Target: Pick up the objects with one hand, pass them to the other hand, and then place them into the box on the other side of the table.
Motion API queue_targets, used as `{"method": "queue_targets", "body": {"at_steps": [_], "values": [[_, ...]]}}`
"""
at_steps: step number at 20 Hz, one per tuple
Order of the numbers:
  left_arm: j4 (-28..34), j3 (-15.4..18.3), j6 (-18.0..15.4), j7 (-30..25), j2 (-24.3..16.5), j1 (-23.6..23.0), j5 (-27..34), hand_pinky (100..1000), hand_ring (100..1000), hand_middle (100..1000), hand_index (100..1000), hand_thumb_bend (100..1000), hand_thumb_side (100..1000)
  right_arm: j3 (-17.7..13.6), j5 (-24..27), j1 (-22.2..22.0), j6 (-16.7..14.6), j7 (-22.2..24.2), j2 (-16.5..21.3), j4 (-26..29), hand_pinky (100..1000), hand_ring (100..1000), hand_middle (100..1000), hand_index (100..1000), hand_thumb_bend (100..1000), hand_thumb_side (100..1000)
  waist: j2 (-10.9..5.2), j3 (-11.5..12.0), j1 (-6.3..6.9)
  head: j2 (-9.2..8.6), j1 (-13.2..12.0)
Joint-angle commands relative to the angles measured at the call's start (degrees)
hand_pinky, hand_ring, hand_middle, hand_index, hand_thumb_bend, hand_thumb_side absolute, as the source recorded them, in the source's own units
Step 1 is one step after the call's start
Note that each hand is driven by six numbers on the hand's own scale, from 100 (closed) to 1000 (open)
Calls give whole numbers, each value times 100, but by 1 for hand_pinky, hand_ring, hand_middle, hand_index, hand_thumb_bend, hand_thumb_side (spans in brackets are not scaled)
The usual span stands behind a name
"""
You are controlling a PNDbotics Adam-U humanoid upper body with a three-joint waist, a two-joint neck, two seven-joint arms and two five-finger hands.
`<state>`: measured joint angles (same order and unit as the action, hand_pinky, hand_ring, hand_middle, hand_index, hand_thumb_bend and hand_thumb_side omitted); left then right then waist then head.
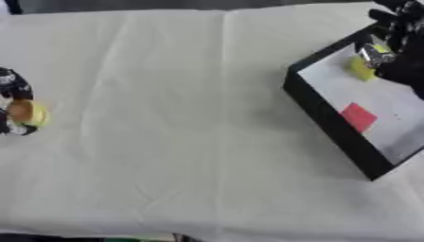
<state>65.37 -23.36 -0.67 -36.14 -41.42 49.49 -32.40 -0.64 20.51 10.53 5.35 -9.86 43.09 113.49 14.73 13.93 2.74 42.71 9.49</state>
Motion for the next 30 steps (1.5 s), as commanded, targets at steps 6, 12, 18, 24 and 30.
{"method": "queue_targets", "body": {"at_steps": [6,12,18,24,30], "values": [[409,398,64,579,148,155,-17,758,647,522,446,266,100,-63,132,112,-71,33,172,110,1000,1000,993,1000,148,100,-192,20,-9,-66,-52],[647,769,23,1470,1006,90,-418,745,629,515,444,233,100,136,137,434,-194,492,289,110,1000,1000,1000,1000,149,111,-221,-4,-68,-90,-21],[913,851,-409,2102,1628,46,-1481,730,612,518,442,313,100,501,106,953,-15,1313,439,110,1000,1000,1000,1000,145,174,-254,-31,-106,-23,122],[1090,962,-648,2615,2135,-60,-2491,726,608,515,445,352,100,970,-75,1442,201,1784,533,110,1000,1000,1000,1000,159,191,-285,-49,-159,14,393],[1296,939,-788,3143,2421,-142,-2349,716,583,498,442,226,100,1375,-482,1774,177,2110,664,110,1000,1000,1000,1000,220,136,-308,-26,-188,55,705]]}}
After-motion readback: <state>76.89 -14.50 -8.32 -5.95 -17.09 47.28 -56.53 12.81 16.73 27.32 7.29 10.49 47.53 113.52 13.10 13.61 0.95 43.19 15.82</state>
